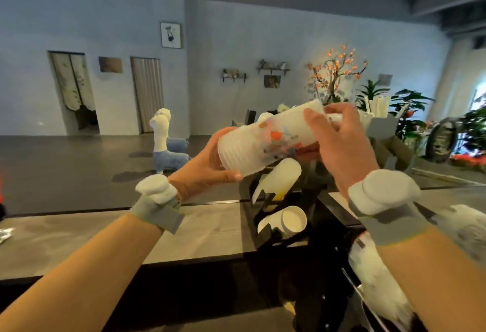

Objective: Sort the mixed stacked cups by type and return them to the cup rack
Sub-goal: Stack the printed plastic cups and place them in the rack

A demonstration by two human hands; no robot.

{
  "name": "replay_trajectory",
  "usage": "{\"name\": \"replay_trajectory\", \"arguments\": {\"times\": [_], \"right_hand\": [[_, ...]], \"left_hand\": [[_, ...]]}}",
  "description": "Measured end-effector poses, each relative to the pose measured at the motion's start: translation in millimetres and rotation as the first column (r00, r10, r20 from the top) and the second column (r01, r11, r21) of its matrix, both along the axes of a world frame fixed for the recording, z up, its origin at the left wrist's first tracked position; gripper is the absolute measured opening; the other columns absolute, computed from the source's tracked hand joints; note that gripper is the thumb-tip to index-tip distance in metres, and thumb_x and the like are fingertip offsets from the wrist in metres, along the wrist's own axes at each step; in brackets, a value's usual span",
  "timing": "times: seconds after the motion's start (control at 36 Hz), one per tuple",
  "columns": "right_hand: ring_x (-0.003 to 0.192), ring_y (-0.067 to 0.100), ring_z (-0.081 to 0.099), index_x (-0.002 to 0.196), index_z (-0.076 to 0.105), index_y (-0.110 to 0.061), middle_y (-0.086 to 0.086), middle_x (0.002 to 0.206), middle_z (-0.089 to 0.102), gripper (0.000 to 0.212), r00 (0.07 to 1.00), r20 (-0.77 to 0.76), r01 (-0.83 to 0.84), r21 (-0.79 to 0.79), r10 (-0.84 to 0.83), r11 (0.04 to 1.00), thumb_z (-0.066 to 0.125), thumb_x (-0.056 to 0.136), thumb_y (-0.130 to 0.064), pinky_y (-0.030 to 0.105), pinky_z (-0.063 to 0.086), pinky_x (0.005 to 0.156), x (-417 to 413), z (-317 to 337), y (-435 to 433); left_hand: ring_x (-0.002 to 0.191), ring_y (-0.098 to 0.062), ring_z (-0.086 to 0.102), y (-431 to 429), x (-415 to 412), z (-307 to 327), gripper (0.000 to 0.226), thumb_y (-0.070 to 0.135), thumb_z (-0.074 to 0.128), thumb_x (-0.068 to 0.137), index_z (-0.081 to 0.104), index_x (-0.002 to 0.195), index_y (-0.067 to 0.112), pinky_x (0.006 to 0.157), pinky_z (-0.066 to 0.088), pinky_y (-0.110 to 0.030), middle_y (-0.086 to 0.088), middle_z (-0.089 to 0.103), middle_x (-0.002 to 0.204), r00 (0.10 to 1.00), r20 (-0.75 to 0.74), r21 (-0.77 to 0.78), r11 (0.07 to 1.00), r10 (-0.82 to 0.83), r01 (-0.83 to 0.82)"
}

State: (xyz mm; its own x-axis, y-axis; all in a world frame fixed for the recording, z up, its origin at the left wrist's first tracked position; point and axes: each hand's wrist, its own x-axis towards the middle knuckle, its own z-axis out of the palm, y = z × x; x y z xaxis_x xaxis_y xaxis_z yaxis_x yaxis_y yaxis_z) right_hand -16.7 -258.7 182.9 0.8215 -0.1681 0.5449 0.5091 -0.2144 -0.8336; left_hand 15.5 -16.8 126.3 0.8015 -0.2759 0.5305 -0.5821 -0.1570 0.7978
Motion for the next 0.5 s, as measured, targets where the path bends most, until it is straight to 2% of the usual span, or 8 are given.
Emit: {"name": "replay_trajectory", "arguments": {"times": [0.08,0.11,0.19,0.22,0.31,0.39,0.47,0.5], "right_hand": [[0.096,0.026,0.067,0.124,0.042,-0.026,0.007,0.119,0.056,0.048,0.995,0.071,0.079,-0.069,-0.075,0.994,0.062,0.087,-0.049,0.039,0.062,0.065,17.7,35.4,-0.7],[0.096,0.026,0.067,0.124,0.042,-0.026,0.006,0.119,0.057,0.05,0.99,0.094,0.108,-0.085,-0.1,0.99,0.063,0.085,-0.051,0.041,0.062,0.067,26.3,47.7,-0.7],[0.094,0.028,0.068,0.123,0.043,-0.025,0.008,0.118,0.056,0.048,0.983,0.109,0.162,-0.115,-0.15,0.98,0.063,0.086,-0.048,0.039,0.062,0.065,42.4,71.6,-0.7],[0.092,0.026,0.068,0.123,0.042,-0.025,0.008,0.119,0.056,0.046,0.979,0.113,0.186,-0.132,-0.171,0.974,0.063,0.087,-0.046,0.037,0.062,0.062,51.2,78.5,-0.6],[0.09,0.024,0.068,0.123,0.042,-0.025,0.007,0.119,0.056,0.046,0.967,0.12,0.24,-0.151,-0.223,0.959,0.062,0.087,-0.046,0.038,0.062,0.063,70.5,93.0,-2.9],[0.094,0.028,0.067,0.125,0.042,-0.022,0.009,0.12,0.055,0.049,0.959,0.114,0.275,-0.14,-0.261,0.951,0.063,0.086,-0.045,0.042,0.062,0.064,94.1,102.3,-3.0],[0.093,0.029,0.067,0.125,0.042,-0.02,0.011,0.12,0.055,0.048,0.956,0.118,0.285,-0.143,-0.27,0.948,0.063,0.088,-0.041,0.042,0.062,0.063,114.1,106.6,-4.2],[0.093,0.028,0.067,0.126,0.042,-0.02,0.011,0.12,0.055,0.048,0.955,0.124,0.286,-0.156,-0.269,0.945,0.063,0.089,-0.041,0.041,0.062,0.064,119.9,106.7,-4.5]], "left_hand": [[0.119,0.013,0.047,-3.3,33.4,26.3,0.094,0.044,0.082,0.071,0.024,0.142,0.026,0.094,0.043,-0.008,0.01,0.041,0.138,0.998,0.033,0.154,0.987,-0.057,0.051],[0.123,0.009,0.045,-5.6,47.2,35.4,0.091,0.045,0.082,0.072,0.023,0.14,0.031,0.096,0.042,-0.009,0.011,0.039,0.139,0.997,0.065,0.18,0.983,-0.037,0.025],[0.131,-0.01,0.039,-18.1,78.2,55.6,0.104,0.071,0.076,0.059,0.019,0.138,0.033,0.106,0.039,-0.017,0.005,0.034,0.143,0.982,0.186,0.271,0.959,0.032,-0.083],[0.131,-0.013,0.038,-20.8,89.7,62.5,0.106,0.07,0.078,0.059,0.018,0.138,0.032,0.108,0.04,-0.023,0.004,0.033,0.142,0.979,0.202,0.289,0.952,0.041,-0.099],[0.129,-0.014,0.037,-27.5,121.8,76.3,0.097,0.032,0.084,0.074,0.017,0.143,0.024,0.11,0.04,-0.034,0.004,0.031,0.138,0.98,0.197,0.336,0.937,0.03,-0.096],[0.128,-0.014,0.039,-28.0,156.0,84.7,0.095,0.019,0.08,0.081,0.012,0.148,0.02,0.108,0.039,-0.028,0.004,0.033,0.137,0.984,0.179,0.393,0.916,0.013,-0.084],[0.117,-0.008,0.042,-28.6,185.9,89.5,0.092,0.02,0.078,0.083,0.014,0.149,0.022,0.086,0.041,-0.005,0.009,0.036,0.131,0.981,0.192,0.41,0.905,0.037,-0.115],[0.113,-0.006,0.044,-29.5,192.0,90.9,0.09,0.021,0.078,0.083,0.016,0.149,0.023,0.08,0.04,-0.002,0.01,0.037,0.129,0.98,0.196,0.406,0.906,0.044,-0.122]]}}
